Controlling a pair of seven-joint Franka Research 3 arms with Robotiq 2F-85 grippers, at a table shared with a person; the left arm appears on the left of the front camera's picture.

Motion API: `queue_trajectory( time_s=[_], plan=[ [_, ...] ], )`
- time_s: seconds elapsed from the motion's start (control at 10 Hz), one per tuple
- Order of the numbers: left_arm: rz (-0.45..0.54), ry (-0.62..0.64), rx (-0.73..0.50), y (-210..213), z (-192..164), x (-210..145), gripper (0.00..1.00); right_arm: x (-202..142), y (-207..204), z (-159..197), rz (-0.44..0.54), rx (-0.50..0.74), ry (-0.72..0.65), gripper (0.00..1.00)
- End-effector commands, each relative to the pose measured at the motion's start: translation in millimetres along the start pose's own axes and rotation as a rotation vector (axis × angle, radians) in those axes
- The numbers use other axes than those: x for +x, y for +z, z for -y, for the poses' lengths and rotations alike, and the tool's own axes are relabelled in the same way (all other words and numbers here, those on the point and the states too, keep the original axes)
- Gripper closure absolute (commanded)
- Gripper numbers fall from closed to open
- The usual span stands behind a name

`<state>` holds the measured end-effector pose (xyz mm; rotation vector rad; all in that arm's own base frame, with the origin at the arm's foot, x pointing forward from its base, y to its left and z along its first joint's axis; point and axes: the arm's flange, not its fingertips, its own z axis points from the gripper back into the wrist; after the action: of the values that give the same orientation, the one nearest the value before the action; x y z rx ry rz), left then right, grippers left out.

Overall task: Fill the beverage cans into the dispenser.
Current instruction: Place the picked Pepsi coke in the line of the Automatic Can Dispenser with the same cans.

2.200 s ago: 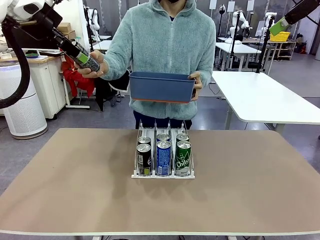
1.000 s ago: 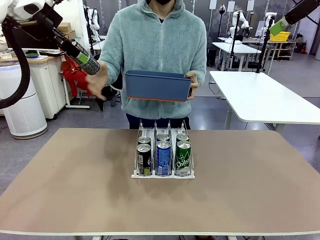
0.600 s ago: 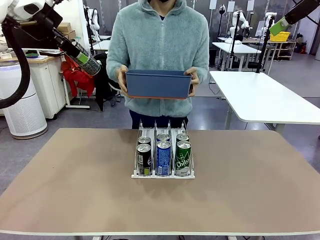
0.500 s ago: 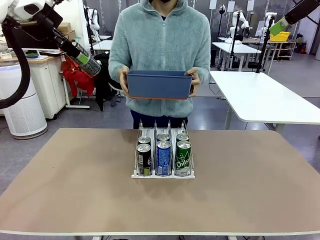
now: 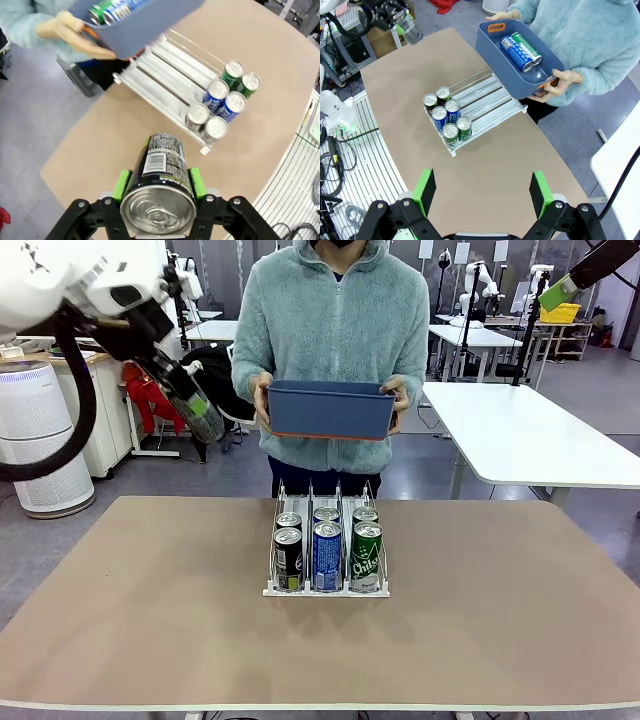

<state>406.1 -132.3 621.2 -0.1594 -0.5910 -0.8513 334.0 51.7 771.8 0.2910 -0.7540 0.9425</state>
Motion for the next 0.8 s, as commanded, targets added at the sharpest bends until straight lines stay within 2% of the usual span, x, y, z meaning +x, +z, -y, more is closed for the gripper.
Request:
queue_trajectory(
  time_s=[0.0, 0.2, 0.3, 0.7],
  plan=[
    [-0.022, -0.013, -0.040, -10.1, 24.8, -12.5, 0.42, -0.1, -1.0, 0.6, 0.005, -0.007, -0.001, 0.00],
    [0.008, -0.084, -0.105, -21.1, 39.2, -14.9, 0.42, -0.1, -1.0, 0.6, 0.005, -0.007, -0.001, 0.00],
    [-0.037, -0.029, -0.045, -20.8, 29.5, -9.4, 0.42, -0.1, -1.0, 0.6, 0.005, -0.007, -0.001, 0.00],
    [-0.037, -0.029, -0.045, -20.8, 29.5, -9.4, 0.42, -0.1, -1.0, 0.6, 0.005, -0.007, -0.001, 0.00]
  ],
)
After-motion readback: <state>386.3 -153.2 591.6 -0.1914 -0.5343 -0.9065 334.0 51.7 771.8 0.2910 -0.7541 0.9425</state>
